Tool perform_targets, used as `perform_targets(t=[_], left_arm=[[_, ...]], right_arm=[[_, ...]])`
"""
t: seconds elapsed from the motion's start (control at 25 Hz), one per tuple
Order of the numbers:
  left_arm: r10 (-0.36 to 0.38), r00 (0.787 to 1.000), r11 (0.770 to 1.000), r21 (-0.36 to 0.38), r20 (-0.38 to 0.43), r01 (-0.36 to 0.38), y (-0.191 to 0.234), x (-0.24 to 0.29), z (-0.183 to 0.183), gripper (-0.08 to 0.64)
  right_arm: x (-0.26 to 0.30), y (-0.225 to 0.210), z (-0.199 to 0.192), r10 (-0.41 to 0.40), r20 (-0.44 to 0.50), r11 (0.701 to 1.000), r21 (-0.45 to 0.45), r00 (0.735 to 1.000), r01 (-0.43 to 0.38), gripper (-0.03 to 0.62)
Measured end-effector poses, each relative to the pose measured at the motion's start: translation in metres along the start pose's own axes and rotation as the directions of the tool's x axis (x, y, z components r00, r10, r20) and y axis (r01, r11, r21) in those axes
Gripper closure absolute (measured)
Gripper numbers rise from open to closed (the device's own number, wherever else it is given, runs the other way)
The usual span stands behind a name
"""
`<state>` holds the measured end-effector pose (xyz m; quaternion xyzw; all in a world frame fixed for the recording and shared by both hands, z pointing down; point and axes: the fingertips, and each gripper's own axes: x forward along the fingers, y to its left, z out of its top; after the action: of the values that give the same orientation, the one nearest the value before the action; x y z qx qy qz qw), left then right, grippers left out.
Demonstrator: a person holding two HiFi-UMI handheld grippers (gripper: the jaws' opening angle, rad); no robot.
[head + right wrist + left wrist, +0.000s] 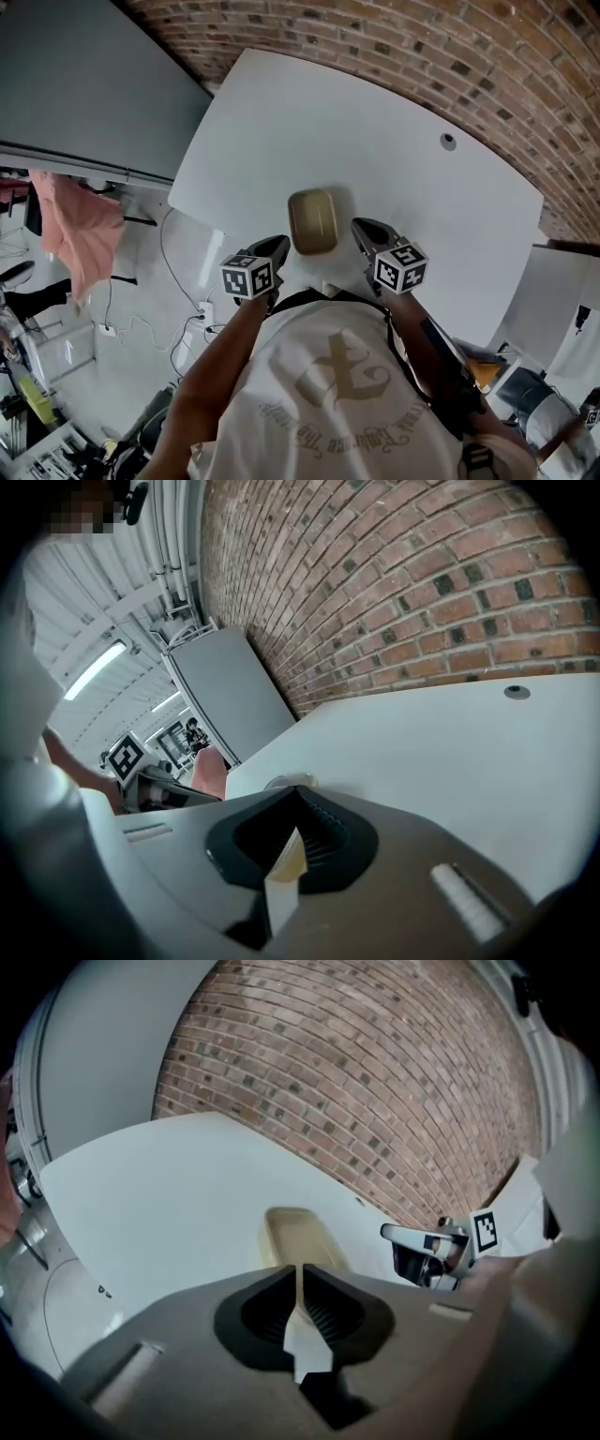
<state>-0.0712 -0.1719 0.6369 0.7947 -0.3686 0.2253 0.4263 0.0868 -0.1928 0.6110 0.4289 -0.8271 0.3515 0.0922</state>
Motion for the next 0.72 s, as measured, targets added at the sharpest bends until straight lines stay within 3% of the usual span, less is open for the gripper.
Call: perform_targets(t=[0.16, 0.28, 0.48, 0.72], left_arm=[[0.032, 0.999, 0.994, -0.098, -0.040, -0.036, 0.012, 0.013, 0.002, 0.485], [0.052, 0.996, 0.990, -0.129, -0.078, -0.062, 0.019, 0.020, 0.000, 0.462], [0.044, 0.989, 0.980, -0.187, -0.139, -0.070, 0.023, 0.033, -0.003, 0.453], [0.019, 0.987, 0.963, -0.261, -0.157, -0.060, 0.026, 0.043, -0.005, 0.453]], right_arm=[[0.007, -0.009, 0.002, 0.015, -0.002, 1.000, 0.022, 1.000, -0.015, 0.584], [0.011, -0.014, 0.000, 0.024, -0.008, 0.999, 0.042, 1.000, -0.024, 0.584], [0.013, -0.027, -0.002, 0.022, -0.012, 0.997, 0.073, 1.000, -0.021, 0.584], [0.012, -0.043, -0.006, 0.011, -0.017, 0.994, 0.113, 1.000, -0.009, 0.584]])
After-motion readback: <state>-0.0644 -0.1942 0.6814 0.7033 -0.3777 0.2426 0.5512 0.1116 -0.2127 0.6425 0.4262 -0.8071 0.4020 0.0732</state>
